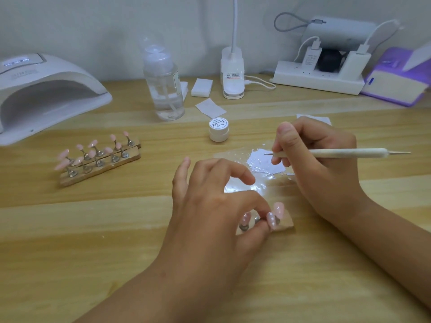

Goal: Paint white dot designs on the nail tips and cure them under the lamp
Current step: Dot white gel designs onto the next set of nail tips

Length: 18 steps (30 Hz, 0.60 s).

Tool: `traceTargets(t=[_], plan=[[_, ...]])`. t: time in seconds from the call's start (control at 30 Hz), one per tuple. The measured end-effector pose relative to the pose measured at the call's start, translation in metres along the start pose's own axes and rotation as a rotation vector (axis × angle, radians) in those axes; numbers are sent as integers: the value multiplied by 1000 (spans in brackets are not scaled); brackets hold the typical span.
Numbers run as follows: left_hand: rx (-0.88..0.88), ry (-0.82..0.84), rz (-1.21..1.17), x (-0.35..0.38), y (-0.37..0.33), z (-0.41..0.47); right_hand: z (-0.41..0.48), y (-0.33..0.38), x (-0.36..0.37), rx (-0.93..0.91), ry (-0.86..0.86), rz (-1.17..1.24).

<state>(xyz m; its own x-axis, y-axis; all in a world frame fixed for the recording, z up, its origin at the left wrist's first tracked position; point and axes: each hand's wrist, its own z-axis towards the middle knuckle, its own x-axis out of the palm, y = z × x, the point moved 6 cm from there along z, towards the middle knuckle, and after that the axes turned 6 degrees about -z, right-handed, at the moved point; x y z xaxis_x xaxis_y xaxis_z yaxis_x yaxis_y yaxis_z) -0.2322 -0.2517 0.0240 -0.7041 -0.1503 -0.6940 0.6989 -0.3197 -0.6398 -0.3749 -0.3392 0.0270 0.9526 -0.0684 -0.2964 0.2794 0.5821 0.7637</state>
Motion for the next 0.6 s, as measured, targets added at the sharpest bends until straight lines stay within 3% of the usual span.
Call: traceTargets(t=[0.6], plan=[[-31, 1, 41, -1, 4, 3, 0, -2, 1, 34, 7, 8]])
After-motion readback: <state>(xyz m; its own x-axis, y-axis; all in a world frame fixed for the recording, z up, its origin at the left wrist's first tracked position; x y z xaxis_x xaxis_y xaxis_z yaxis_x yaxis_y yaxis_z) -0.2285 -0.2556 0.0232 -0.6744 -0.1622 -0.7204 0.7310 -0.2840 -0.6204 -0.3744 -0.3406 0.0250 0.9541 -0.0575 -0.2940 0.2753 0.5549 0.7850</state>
